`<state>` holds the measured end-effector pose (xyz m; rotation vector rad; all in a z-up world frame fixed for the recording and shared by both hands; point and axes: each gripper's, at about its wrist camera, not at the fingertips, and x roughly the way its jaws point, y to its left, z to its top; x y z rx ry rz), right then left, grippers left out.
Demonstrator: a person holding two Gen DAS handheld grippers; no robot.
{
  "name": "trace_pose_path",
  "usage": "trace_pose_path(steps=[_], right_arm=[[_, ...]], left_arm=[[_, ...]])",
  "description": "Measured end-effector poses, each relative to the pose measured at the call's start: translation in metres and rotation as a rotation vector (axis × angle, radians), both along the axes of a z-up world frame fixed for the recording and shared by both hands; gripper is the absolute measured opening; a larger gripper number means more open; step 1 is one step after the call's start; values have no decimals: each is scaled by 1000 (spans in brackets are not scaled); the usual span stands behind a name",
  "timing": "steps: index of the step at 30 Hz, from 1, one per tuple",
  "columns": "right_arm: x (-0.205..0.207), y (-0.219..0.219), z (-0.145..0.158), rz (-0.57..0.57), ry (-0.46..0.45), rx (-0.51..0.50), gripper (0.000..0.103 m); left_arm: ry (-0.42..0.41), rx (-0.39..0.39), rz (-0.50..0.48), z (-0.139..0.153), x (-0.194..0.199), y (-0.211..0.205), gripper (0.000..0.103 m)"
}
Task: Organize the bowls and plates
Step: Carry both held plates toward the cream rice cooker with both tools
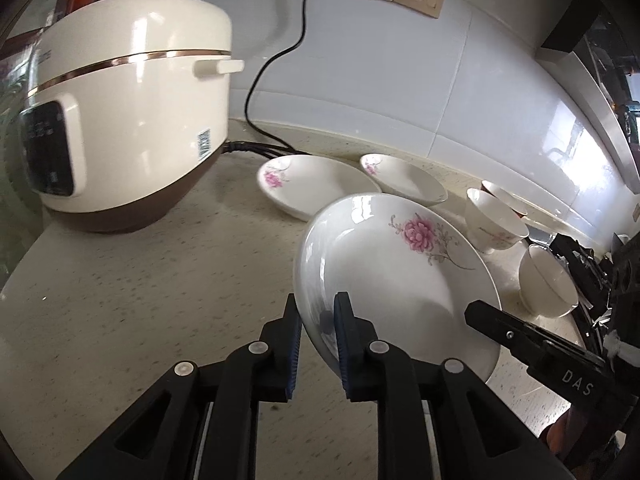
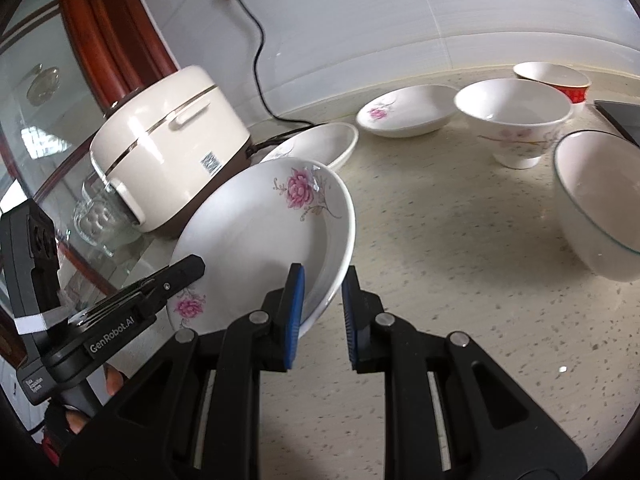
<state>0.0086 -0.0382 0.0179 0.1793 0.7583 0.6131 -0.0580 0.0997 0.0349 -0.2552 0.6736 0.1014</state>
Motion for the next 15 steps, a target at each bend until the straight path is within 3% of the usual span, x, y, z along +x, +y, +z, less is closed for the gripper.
trace_pose_path(steps=[15], right_arm=[[-18, 42, -2, 119, 9, -29, 22]], left_arm=[[30, 16, 52, -2, -37, 34, 19]])
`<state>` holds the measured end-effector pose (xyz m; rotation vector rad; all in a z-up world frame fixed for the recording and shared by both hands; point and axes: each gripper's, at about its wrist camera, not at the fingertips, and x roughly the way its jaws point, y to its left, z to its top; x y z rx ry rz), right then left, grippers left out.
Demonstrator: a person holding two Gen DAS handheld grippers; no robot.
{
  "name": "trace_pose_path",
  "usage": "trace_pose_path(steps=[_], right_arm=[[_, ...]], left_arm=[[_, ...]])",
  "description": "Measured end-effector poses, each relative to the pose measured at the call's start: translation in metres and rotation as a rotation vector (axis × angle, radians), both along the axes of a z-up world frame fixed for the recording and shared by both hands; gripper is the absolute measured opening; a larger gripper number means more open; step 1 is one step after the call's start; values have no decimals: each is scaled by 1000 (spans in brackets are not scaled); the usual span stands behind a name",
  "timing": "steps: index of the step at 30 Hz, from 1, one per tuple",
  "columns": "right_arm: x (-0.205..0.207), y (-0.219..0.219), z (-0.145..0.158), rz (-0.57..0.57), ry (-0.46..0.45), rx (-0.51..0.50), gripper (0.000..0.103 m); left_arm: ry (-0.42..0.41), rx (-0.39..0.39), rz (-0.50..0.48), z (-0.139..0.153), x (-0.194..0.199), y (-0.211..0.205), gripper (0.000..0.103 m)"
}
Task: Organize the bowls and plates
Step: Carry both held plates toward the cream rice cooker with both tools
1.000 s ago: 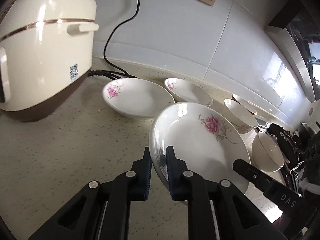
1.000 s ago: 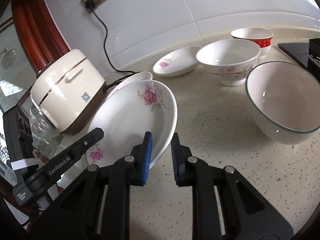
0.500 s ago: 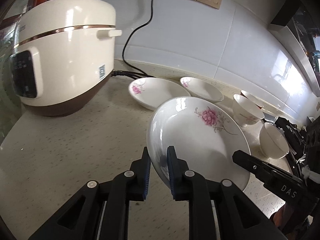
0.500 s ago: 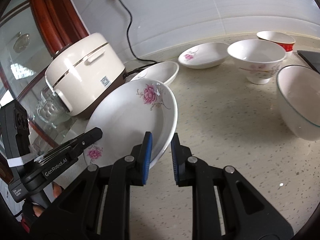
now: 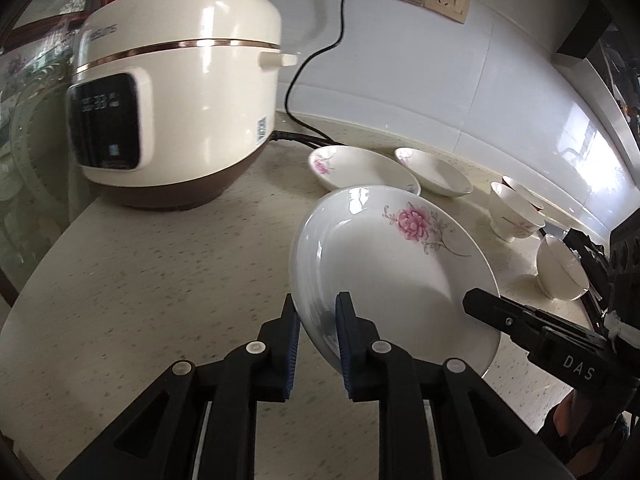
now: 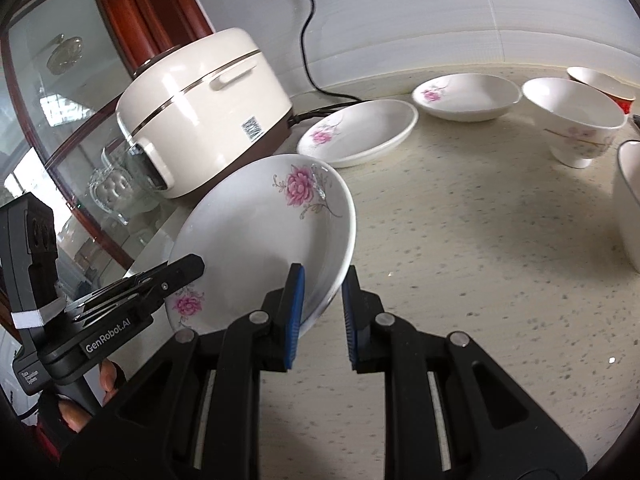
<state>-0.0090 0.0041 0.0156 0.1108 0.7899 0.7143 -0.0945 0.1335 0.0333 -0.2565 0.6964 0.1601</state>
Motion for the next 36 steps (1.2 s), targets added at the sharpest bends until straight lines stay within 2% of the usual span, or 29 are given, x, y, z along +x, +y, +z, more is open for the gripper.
trace_pose_path(steps=[13, 26, 36], right_arm=[[-9, 42, -7, 92, 69, 12, 22], [-19, 83, -10, 163, 78, -17, 22], [-25, 106, -12, 219, 75, -31, 22]], left_arm=[[15, 5, 84, -3, -27, 39, 19], [21, -18, 170, -9, -44, 76, 19], [19, -4, 222, -7, -56, 92, 19]])
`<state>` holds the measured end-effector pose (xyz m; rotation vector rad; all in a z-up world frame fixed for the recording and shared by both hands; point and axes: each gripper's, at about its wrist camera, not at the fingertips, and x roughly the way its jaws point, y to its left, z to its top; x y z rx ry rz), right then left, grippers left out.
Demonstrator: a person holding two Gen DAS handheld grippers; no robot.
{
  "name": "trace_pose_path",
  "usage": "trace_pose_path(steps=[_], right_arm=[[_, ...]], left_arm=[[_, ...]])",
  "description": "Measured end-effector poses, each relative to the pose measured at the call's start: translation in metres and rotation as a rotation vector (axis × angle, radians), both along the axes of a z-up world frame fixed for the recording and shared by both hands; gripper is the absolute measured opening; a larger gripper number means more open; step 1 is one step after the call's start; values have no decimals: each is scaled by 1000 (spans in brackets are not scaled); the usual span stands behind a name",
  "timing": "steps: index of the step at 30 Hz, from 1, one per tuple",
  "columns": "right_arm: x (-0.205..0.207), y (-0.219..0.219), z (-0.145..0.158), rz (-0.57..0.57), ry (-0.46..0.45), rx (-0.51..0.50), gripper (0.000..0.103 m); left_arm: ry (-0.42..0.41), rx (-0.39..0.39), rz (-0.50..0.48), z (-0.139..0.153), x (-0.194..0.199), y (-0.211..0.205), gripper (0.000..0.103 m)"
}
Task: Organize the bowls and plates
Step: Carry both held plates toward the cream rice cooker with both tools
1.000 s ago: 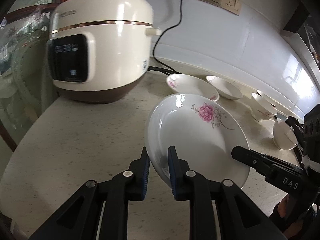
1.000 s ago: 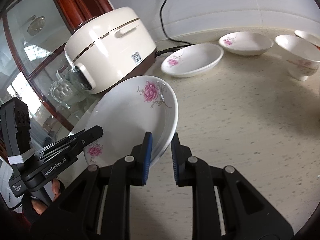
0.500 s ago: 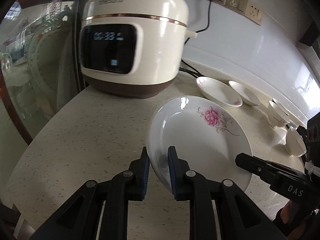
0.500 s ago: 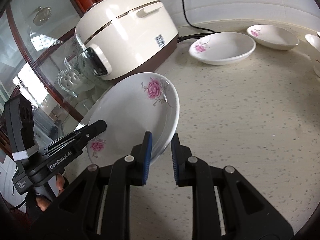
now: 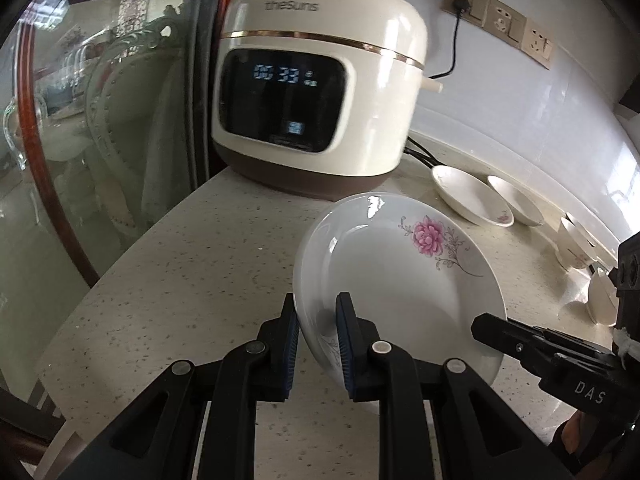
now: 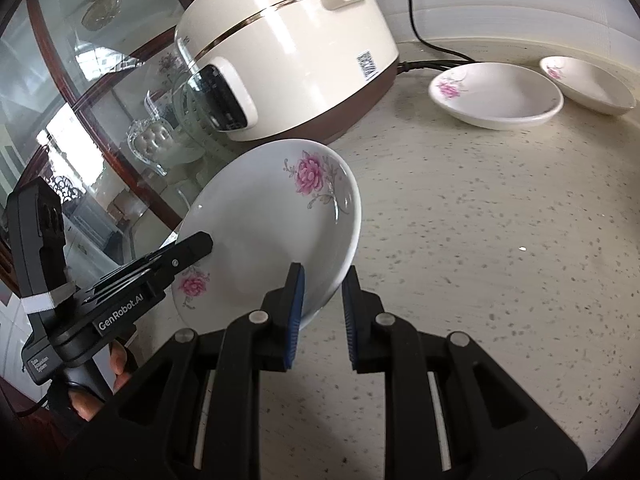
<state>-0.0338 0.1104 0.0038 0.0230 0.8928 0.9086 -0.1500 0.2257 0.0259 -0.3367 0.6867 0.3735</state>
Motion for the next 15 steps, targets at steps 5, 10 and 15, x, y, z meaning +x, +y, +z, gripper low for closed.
trace_pose_path(steps=[5, 10, 15], right_arm=[[-3, 9, -1, 17, 2, -12, 22], [-4, 14, -1, 32, -5, -26, 22], [-2, 16, -4, 41, 8, -37, 24]], left_arm=[[7, -4, 29, -3, -1, 7, 19], [15, -1, 50, -5, 4, 11, 20], [42, 4, 68, -10, 6, 10, 21]])
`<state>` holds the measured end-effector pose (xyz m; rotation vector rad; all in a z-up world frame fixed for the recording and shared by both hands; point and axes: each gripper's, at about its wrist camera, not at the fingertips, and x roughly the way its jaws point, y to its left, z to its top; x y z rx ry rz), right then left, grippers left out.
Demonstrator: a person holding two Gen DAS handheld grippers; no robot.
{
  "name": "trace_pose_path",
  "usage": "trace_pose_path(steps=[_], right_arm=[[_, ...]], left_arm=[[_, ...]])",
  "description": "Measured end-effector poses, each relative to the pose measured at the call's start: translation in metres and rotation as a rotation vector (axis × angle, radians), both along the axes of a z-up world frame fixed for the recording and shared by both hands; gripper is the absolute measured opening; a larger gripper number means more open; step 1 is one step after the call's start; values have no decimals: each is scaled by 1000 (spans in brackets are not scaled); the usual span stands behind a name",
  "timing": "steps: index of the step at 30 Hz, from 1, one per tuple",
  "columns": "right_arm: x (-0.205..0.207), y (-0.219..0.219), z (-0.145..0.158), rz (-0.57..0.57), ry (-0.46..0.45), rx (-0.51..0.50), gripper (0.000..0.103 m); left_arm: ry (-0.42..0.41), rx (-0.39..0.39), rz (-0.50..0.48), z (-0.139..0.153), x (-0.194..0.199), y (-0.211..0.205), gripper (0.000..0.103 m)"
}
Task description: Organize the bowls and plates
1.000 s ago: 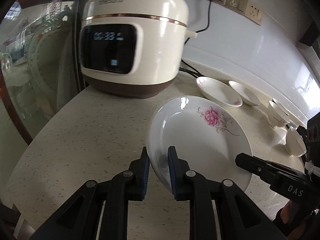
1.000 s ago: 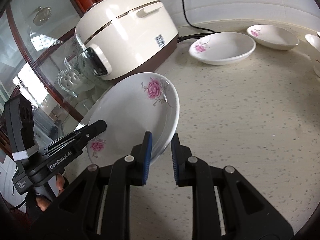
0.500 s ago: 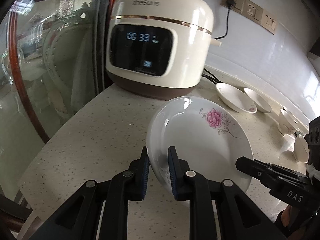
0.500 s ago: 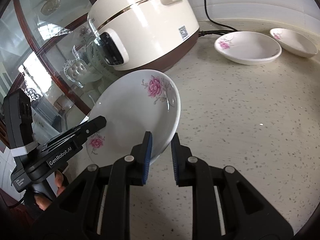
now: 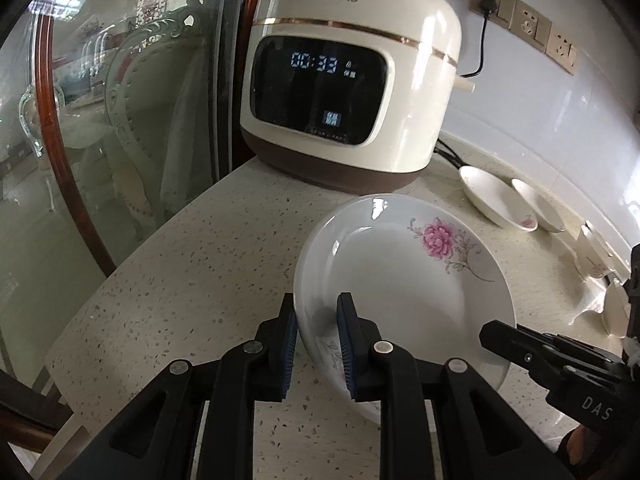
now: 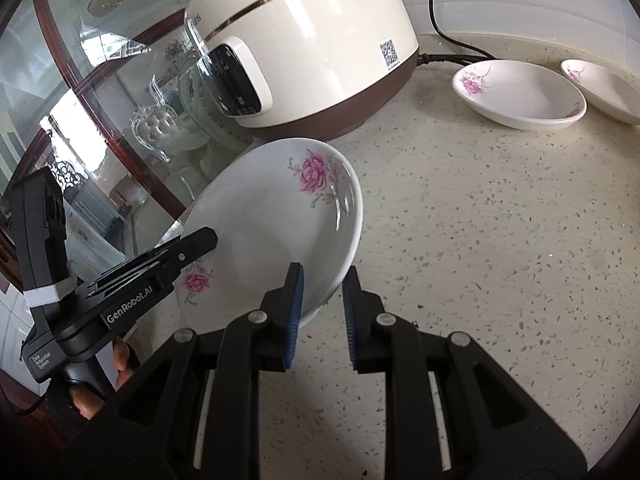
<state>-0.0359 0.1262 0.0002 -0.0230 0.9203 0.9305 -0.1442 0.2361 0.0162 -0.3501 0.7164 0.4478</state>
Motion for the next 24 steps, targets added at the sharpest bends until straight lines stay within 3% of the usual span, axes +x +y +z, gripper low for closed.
trace_pose_path(steps=[4, 6, 8, 15, 19, 24], right_arm=[[2, 0, -2, -3, 30, 8, 38], [4, -6, 0, -27, 30, 31, 53], [5, -13, 4, -53, 25, 69, 60], [17, -37, 3, -109, 88, 87, 60], [34, -62, 4, -169, 107, 47, 60], [66, -101, 14, -290, 98, 29, 61]], left_arm=[[21, -7, 5, -3, 5, -1, 26], [31, 31, 21, -1, 6, -5, 38], [24, 39, 31, 3, 6, -7, 61], [-61, 52, 1, 26, 3, -23, 68], [-100, 27, -105, 42, 19, -49, 80], [-115, -70, -241, 53, 61, -86, 83]])
